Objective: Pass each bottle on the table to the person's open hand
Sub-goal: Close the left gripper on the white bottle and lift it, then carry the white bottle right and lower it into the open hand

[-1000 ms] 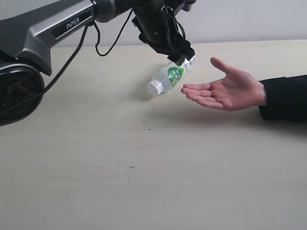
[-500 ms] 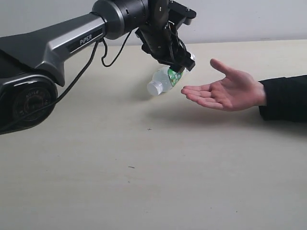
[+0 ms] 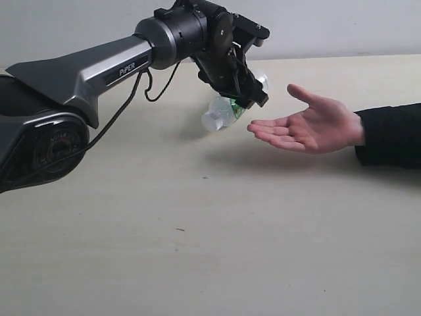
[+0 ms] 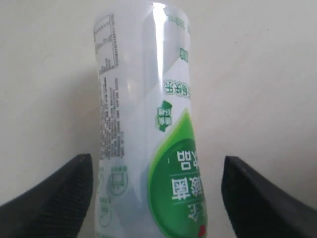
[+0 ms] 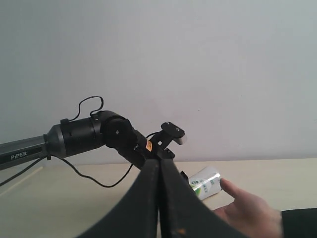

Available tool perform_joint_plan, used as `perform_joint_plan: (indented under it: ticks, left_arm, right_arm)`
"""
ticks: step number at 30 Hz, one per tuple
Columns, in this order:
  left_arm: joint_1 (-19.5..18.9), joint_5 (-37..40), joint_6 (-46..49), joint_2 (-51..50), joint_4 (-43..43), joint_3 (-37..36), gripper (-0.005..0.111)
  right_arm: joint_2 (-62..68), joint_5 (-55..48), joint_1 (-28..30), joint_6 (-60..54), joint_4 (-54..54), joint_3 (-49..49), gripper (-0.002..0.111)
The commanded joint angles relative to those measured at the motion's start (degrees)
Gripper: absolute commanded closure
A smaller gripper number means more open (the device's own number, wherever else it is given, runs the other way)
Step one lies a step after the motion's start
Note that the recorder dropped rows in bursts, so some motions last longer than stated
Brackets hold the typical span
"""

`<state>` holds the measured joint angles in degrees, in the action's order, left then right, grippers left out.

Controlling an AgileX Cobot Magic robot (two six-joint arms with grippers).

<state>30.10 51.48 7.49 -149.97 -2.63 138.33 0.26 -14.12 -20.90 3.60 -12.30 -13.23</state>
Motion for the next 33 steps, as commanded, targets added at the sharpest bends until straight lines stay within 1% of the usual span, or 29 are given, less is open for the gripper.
perform_joint_plan:
  ticks: [1, 12, 15, 17, 23, 24, 27, 28, 29, 30, 31, 32, 33]
  left_arm:
    - [0.1, -0.3, -0.4, -0.8, 0.0, 0.5, 0.036]
    - [0.1, 0.1, -0.4, -2.6, -0.1, 0.5, 0.036]
    - [0.1, 0.3, -0.4, -2.6, -0.1, 0.5, 0.039]
    - [0.1, 0.6, -0.4, -2.6, -0.1, 0.5, 0.050]
    - [0.1, 1.7, -0.7, -0.9, -0.5, 0.5, 0.103]
    - [0.1, 2.0, -0.7, -0.5, -1.1, 0.5, 0.107]
    - [0.1, 3.3, -3.0, 2.0, -2.9, 0.5, 0.107]
    - [0.1, 5.1, -8.0, 4.2, -4.7, 0.5, 0.107]
    - [0.1, 6.2, -10.6, 5.1, -5.3, 0.5, 0.107]
    - [0.1, 9.2, -14.9, 7.5, -6.1, 0.5, 0.107]
    - [0.1, 10.5, -15.7, 8.4, -6.1, 0.5, 0.107]
    - [0.2, 14.2, -16.9, 10.3, -5.7, 0.5, 0.107]
    - [0.4, 15.8, -16.9, 11.0, -5.3, 0.5, 0.107]
  right_arm:
    - [-0.3, 0.3, 0.2, -0.5, 0.3, 0.2, 0.108]
    - [-0.3, 0.3, 0.2, -0.5, 0.3, 0.2, 0.108]
    - [-0.3, 0.3, 0.2, -0.5, 0.3, 0.2, 0.108]
    - [-0.3, 0.3, 0.2, -0.5, 0.3, 0.2, 0.108]
    - [-0.3, 0.3, 0.2, -0.5, 0.3, 0.2, 0.108]
    - [-0.3, 0.3, 0.2, -0.5, 0.3, 0.2, 0.108]
    - [-0.3, 0.3, 0.2, -0.5, 0.3, 0.2, 0.108]
    - [-0.3, 0.3, 0.2, -0.5, 0.3, 0.2, 0.108]
    - [-0.3, 0.3, 0.2, -0.5, 0.3, 0.2, 0.108]
    - [-0.3, 0.3, 0.2, -0.5, 0.3, 0.2, 0.108]
    - [-0.3, 0.3, 0.2, -0.5, 0.3, 0.2, 0.108]
    - [-0.3, 0.3, 0.2, -0.5, 0.3, 0.2, 0.108]
    - [-0.3, 0.3, 0.2, -0.5, 0.3, 0.2, 0.108]
